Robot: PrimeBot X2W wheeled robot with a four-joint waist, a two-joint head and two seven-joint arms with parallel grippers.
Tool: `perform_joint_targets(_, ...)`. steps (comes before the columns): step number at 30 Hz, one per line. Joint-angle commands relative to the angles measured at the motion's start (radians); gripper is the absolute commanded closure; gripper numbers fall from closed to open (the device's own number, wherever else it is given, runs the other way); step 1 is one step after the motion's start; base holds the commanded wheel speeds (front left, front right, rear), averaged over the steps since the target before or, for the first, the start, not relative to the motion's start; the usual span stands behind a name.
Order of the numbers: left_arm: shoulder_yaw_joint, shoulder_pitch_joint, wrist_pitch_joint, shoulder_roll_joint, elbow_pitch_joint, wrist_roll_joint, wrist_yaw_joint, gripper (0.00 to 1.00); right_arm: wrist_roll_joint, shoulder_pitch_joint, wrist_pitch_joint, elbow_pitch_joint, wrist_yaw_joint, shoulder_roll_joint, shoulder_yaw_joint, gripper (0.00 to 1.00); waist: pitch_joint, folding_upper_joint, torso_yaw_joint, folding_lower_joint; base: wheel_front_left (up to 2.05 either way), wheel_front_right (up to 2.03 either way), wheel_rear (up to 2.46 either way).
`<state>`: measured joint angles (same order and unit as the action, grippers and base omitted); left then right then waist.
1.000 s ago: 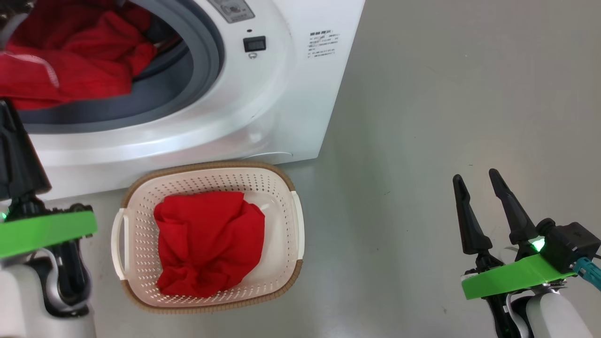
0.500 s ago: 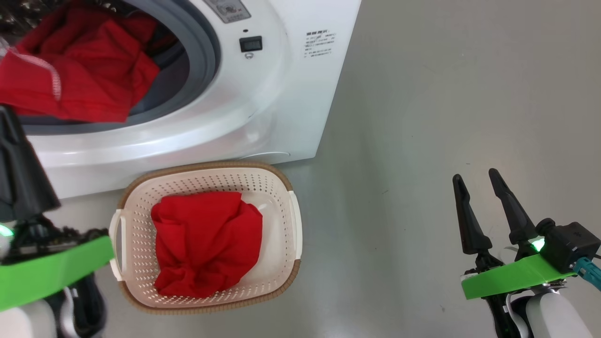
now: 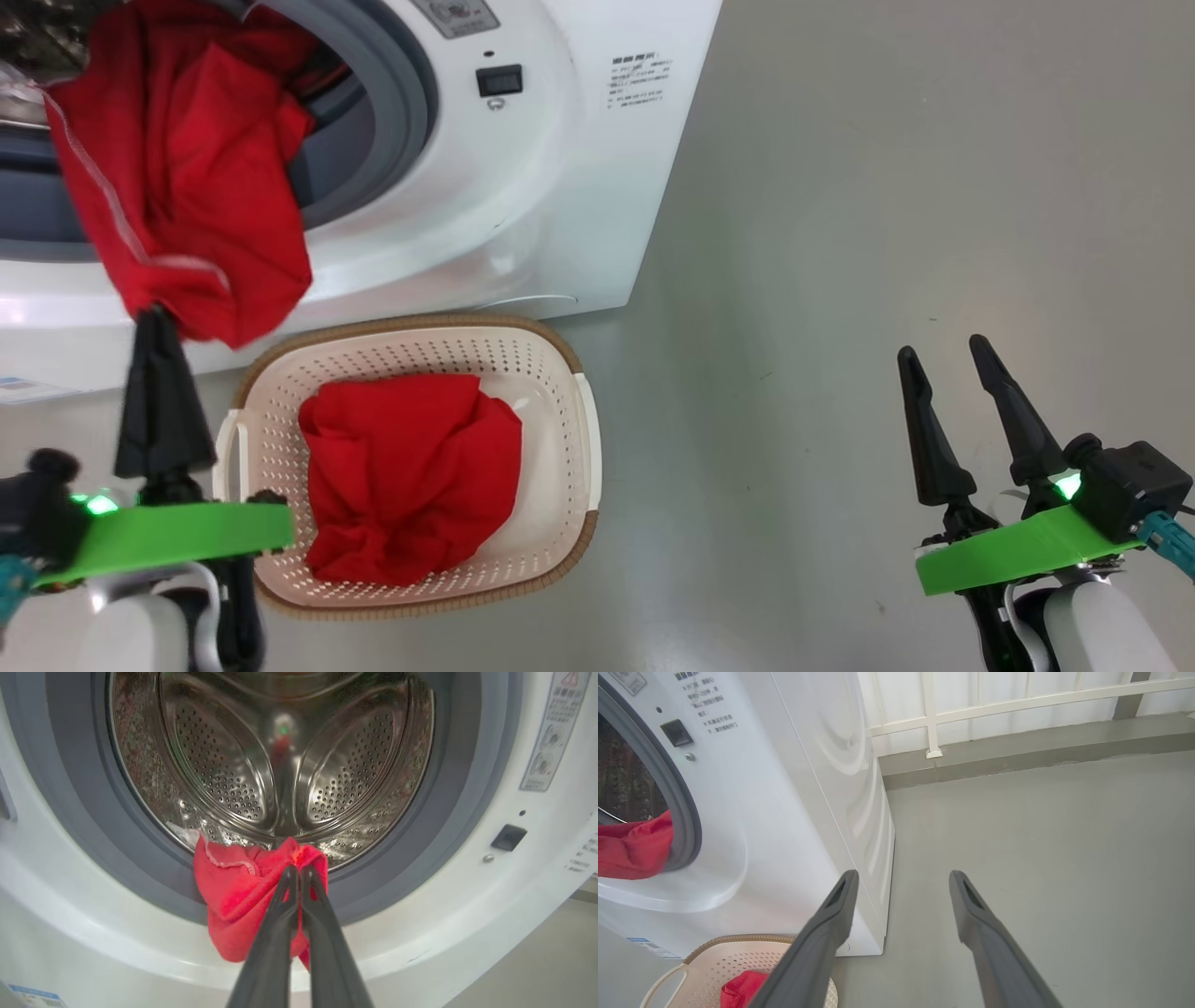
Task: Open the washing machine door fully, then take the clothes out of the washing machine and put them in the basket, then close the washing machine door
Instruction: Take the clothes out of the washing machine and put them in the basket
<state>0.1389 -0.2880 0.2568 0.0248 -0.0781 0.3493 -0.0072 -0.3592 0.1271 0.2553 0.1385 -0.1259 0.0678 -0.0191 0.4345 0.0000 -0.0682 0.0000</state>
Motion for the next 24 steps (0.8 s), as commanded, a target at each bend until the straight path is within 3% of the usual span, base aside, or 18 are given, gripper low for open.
perform_joint_targets(1, 0.022, -0.018, 0.005, 0.025, -0.028, -0.022, -0.009, 1.0, 0.007, 0.003, 0.006, -0.025, -0.005, 0.006, -0.027, 0.0, 0.006, 0.0, 0.0, 0.0, 0.0, 0.0, 0.0)
perform_joint_targets(17, 0.028, -0.197, 0.005, 0.025, -0.446, -0.177, -0.055, 1.0, 0.002, 0.042, 0.006, -0.031, -0.005, 0.006, -0.05, 0.0, 0.085, 0.0, -0.014, 0.0, 0.0, 0.0, 0.0)
perform_joint_targets(18, 0.028, -0.206, 0.005, 0.025, -0.466, -0.185, -0.057, 0.98, 0.002, 0.045, 0.006, -0.032, -0.005, 0.006, -0.052, 0.0, 0.09, 0.0, -0.015, 0.0, 0.0, 0.0, 0.0)
perform_joint_targets(24, 0.04, -0.256, 0.005, 0.025, -0.537, -0.22, -0.058, 0.65, 0.002, 0.064, 0.006, -0.038, -0.005, 0.004, -0.054, 0.0, 0.127, 0.0, -0.02, 0.0, 0.0, 0.0, 0.0)
